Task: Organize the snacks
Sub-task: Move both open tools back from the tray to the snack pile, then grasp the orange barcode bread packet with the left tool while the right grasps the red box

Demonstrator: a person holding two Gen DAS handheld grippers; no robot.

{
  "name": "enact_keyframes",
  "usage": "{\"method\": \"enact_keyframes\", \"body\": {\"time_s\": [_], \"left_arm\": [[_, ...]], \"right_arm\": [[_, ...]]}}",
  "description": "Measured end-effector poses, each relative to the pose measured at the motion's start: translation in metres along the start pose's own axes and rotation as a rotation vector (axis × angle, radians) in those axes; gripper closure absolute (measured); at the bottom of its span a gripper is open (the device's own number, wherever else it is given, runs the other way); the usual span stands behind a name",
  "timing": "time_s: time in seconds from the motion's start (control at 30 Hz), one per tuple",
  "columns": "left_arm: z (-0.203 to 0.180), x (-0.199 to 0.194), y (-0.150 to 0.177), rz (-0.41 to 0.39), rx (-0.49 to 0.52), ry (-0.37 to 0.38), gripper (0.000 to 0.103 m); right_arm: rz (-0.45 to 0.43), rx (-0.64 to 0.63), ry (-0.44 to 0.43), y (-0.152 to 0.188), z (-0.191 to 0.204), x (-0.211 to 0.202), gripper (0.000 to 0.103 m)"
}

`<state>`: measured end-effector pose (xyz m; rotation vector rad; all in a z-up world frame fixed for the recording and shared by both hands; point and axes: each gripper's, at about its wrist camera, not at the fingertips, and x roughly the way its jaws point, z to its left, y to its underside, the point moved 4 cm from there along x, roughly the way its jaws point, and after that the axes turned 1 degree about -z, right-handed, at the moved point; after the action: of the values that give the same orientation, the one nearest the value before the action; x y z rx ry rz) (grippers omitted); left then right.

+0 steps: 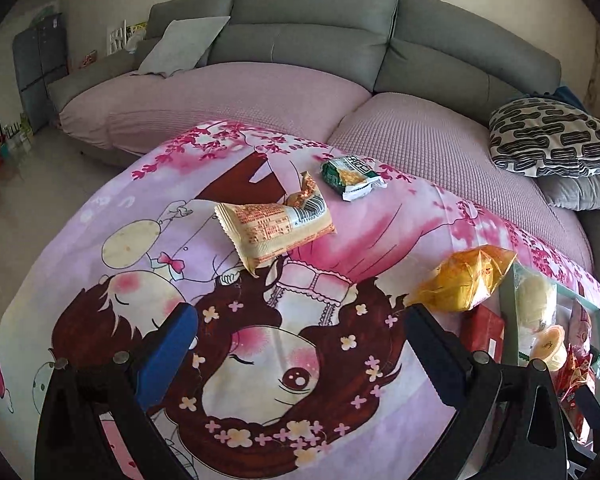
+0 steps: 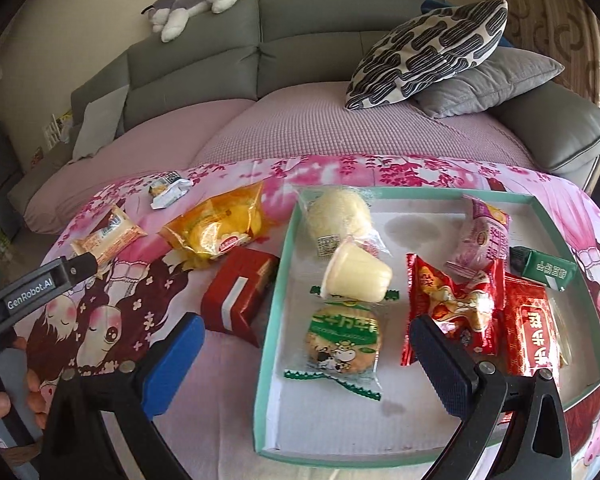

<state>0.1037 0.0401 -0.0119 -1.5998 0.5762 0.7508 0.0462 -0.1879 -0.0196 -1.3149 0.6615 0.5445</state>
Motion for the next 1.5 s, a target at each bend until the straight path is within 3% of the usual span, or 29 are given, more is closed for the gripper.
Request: {"method": "enact_keyframes", "body": {"time_s": [0.23,0.33,0.47,0.7,0.9,0.97,1.1,1.17,1.27,1.5], "left_arm": [[0.008,0.01,-0.015,0.002,0.017,0.037,0.0],[0.007,0.016,-0.028,-0.003,0.081,0.058,0.0],[0.007,0.02,-0.051,-0.03,0.191,0.051,0.001],[0.006,0.054,-0.075,0.065,0.312,0.114,0.001],[0.003,0.078,-0.082,0.104,0.427,0.102,0.002],[0.004,0.086,-0.082,0.129,0.433,0.115,0.011],[0.003,0.101,-0.077,0.172,0.437,0.14,0.019],[0.003,0.107,-0.072,0.202,0.42,0.175,0.035],[0.0,0.118,-0.063,0.234,0.405,0.186,0.05],[0.002,0.118,-0.056,0.215,0.361,0.184,0.06]], "right_arm": [[0.002,-0.024,-0.033,-0.005,0.022,0.008,0.0],[0.007,-0.017,-0.039,-0.009,0.027,0.011,0.002],[0.028,-0.02,-0.034,-0.016,0.035,0.018,0.016],[0.09,-0.055,-0.029,-0.024,0.054,0.038,0.032],[0.158,-0.058,0.002,-0.022,0.058,0.062,0.041],[0.178,-0.053,0.014,-0.02,0.057,0.068,0.045],[0.187,-0.055,0.031,-0.018,0.058,0.074,0.047],[0.188,-0.066,0.037,-0.018,0.06,0.078,0.048],[0.184,-0.086,0.059,-0.019,0.063,0.082,0.054],[0.197,-0.064,0.038,-0.015,0.062,0.091,0.057]]}}
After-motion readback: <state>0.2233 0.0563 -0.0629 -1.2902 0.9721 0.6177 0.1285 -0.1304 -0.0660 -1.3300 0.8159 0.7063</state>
